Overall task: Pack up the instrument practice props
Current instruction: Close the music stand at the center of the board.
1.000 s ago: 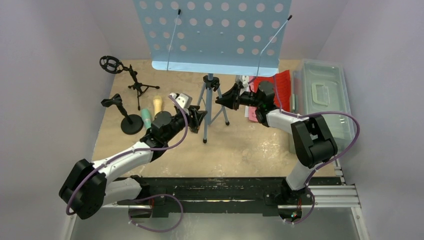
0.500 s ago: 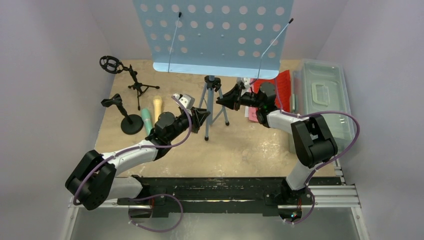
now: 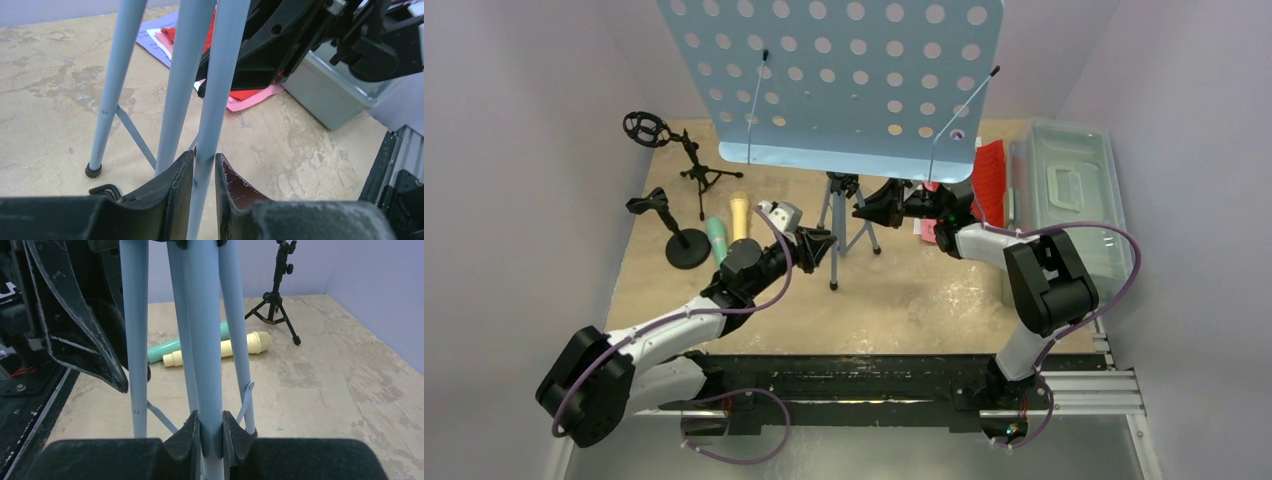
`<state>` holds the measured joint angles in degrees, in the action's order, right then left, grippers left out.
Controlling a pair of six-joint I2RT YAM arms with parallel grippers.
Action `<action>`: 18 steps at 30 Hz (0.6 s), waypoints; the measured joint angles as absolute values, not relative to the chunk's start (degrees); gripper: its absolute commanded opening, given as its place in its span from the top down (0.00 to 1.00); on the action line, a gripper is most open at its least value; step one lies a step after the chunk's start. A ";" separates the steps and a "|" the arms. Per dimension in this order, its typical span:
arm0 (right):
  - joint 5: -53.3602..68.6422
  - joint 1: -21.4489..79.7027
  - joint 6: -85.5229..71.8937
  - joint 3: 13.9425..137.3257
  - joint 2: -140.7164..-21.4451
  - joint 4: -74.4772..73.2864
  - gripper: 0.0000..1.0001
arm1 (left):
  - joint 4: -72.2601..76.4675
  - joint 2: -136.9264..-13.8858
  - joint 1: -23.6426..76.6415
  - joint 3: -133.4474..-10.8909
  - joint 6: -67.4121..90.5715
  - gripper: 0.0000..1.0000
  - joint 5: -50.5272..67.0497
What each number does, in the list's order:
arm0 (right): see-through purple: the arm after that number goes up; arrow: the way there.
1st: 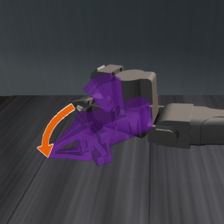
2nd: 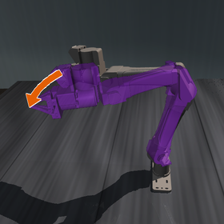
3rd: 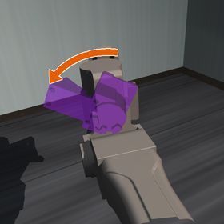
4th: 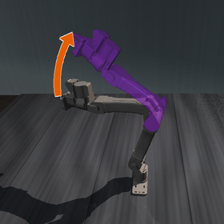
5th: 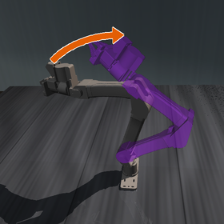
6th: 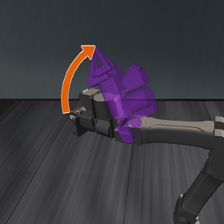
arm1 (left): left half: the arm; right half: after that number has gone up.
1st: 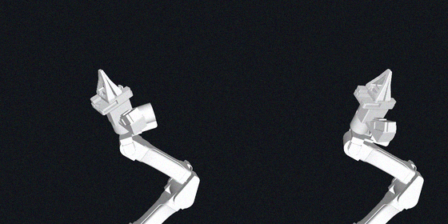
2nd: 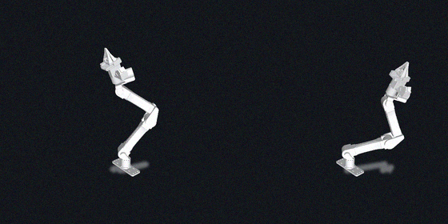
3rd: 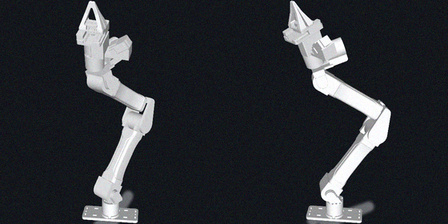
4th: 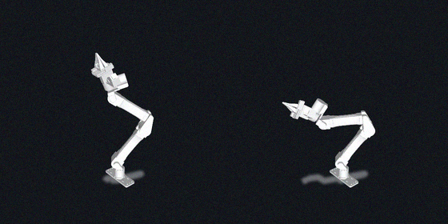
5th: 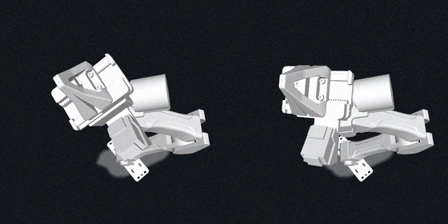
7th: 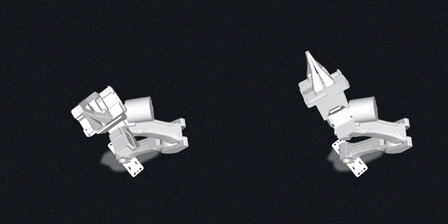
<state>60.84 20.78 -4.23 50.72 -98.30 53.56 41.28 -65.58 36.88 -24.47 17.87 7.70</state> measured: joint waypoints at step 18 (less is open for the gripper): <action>61.63 20.49 -4.95 50.43 -98.28 54.48 1.00 | 38.20 -53.32 36.82 -31.62 16.84 0.17 3.20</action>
<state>61.63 20.49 -4.95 50.43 -98.28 54.48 38.20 -53.32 36.82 -31.62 16.84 3.20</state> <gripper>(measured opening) 0.163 0.831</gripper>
